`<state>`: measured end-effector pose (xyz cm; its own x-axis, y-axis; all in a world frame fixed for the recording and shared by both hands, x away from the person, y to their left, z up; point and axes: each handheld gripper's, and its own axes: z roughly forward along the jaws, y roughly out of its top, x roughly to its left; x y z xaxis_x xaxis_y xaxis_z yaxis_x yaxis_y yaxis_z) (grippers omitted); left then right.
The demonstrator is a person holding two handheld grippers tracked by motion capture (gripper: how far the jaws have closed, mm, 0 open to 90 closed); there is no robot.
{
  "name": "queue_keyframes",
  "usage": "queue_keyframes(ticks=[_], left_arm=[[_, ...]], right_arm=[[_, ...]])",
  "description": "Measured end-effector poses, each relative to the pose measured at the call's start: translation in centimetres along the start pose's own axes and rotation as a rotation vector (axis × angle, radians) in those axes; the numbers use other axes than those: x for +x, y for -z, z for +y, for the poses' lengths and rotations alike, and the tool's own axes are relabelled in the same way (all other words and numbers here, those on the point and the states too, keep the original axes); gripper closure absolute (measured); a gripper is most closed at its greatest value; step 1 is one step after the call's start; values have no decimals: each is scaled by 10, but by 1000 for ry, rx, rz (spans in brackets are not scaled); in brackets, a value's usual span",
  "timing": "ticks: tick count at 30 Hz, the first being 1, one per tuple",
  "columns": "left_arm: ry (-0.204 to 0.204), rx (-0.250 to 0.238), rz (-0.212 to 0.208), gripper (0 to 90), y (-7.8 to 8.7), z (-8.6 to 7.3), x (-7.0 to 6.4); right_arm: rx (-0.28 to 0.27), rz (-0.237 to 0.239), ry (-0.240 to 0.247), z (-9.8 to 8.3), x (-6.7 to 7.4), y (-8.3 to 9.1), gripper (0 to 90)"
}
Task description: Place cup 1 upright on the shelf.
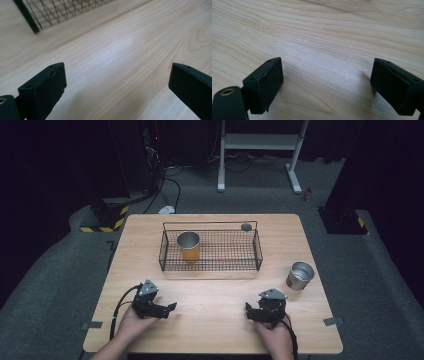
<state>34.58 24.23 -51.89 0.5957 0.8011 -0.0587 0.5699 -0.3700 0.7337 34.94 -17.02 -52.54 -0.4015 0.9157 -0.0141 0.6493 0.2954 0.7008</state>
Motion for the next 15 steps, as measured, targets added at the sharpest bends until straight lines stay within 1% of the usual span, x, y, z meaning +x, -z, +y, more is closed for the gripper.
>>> queue_keyframes(ticks=[1,2,3,5,6,9,13,15], left_arm=[[-4,8,8,24,-1,-4,0],[-6,14,29,26,-2,-7,-1],[8,26,42,36,-2,-9,0],[35,20,43,67,0,-10,0],[37,13,45,88,1,-11,-1],[-19,18,86,86,-1,-14,-7],[0,20,104,49,-2,-14,-9],[15,19,124,44,-2,-14,-12]], right_arm=[[0,0,0,0,0,0,110],[0,0,0,0,0,0,110],[0,0,0,0,0,0,108],[2,6,2,0,0,0,106],[1,8,-2,0,0,0,105],[3,9,-1,0,0,0,105],[3,10,1,0,0,0,105],[2,14,5,-1,0,1,105]])
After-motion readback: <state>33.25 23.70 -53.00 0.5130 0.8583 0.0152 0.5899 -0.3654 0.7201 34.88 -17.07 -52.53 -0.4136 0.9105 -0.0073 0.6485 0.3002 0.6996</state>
